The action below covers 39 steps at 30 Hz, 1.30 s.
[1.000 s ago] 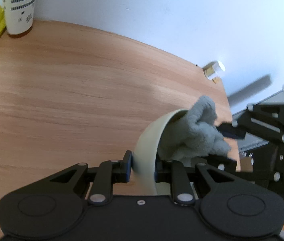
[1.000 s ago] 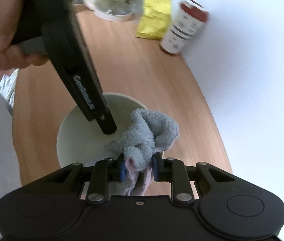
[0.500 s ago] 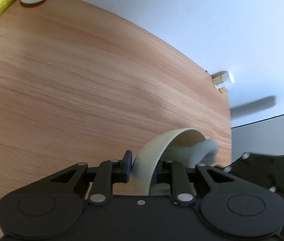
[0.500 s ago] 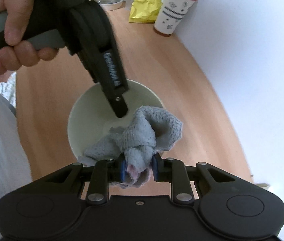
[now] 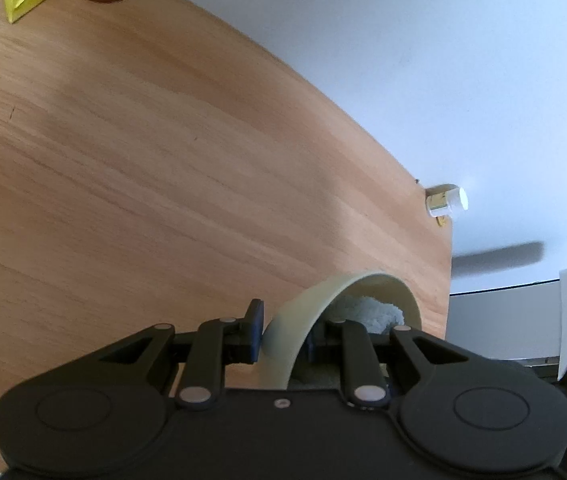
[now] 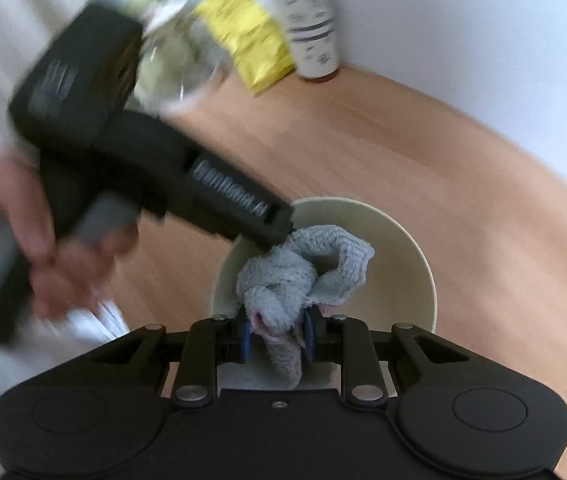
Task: Clean bowl
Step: 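Keep wiping inside the bowl with the right tool while the left tool holds the rim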
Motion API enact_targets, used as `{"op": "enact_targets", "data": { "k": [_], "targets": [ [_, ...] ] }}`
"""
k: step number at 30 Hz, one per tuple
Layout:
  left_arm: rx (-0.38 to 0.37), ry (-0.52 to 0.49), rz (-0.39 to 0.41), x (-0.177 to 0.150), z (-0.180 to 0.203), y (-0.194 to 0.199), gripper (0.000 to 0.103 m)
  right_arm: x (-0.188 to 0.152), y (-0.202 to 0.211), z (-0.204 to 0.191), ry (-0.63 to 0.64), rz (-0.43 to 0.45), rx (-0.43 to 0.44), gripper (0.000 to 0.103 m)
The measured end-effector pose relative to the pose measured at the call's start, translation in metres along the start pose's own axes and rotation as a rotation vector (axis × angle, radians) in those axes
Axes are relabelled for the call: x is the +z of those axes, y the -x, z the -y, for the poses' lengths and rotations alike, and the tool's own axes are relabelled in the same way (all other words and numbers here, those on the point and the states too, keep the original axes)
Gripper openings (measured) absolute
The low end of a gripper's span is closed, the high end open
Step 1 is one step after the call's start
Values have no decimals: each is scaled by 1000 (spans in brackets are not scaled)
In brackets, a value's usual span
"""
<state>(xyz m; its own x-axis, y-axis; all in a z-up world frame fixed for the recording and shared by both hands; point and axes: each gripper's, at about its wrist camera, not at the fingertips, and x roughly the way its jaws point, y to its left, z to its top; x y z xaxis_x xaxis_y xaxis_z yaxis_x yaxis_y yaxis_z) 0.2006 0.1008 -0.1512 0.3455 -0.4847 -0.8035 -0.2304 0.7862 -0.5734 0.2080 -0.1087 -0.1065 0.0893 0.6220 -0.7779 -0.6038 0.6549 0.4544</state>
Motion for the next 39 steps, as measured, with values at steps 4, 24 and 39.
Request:
{"op": "enact_targets", "data": {
  "k": [4, 24, 39],
  "targets": [
    [30, -19, 13, 0, 2, 0, 19, -11, -3, 10, -175, 51, 73, 27],
    [65, -14, -32, -8, -5, -5, 18, -8, -44, -33, 218, -137, -350, 27],
    [50, -97, -16, -7, 1, -2, 17, -7, -21, -36, 314, -96, -350, 27]
  ]
}}
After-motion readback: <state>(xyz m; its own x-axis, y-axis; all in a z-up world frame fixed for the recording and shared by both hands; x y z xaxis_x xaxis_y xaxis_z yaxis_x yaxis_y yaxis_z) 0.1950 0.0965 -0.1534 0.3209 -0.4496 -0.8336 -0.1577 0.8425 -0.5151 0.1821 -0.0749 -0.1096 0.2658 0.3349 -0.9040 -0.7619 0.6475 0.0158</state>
